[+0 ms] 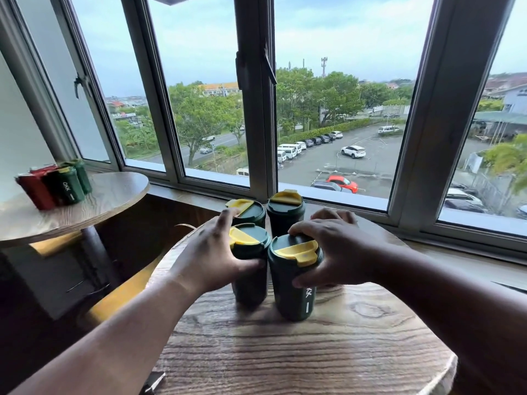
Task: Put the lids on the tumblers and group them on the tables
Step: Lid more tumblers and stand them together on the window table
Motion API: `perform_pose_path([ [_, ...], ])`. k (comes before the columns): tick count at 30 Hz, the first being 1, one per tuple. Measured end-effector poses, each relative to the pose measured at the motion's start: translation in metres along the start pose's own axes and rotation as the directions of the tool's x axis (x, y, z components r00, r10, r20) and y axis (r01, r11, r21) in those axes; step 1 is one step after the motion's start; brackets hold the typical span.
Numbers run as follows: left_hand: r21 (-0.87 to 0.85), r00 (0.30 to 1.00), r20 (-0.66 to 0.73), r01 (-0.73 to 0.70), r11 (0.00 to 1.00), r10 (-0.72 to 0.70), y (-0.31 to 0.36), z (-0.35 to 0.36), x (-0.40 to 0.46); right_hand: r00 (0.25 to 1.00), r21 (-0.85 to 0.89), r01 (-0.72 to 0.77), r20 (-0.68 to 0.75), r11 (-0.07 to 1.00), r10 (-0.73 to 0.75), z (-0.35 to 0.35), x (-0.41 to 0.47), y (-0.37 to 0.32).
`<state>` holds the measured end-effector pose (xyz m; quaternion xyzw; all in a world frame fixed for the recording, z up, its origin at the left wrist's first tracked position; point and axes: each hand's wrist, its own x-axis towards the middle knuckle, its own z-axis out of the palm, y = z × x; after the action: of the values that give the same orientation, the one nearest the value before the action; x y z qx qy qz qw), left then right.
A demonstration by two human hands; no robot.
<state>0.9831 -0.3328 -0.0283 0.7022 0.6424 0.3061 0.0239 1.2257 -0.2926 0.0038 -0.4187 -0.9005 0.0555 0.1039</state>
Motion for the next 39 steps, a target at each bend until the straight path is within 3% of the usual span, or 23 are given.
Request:
perform_pose_path([
  [27,-0.01,0.999,0.029,0.018,1.0,-0.017,0.001,-0.001,-0.001,0.999,0.002,-0.018,-0.041,1.0,0.018,0.006,-0.006,0.001],
  [35,0.13,0.995,0.102,-0.003,0.992,-0.011,0.003,-0.008,-0.002,1.0,-0.035,-0.003,-0.018,0.999,0.003,0.01,-0.007,0.006],
  [39,0.209,0.991,0.056,-0.134,0.969,0.125,0.006,-0.016,-0.002,0.996,-0.022,0.029,-0.082,0.999,-0.031,0.005,-0.012,0.014],
])
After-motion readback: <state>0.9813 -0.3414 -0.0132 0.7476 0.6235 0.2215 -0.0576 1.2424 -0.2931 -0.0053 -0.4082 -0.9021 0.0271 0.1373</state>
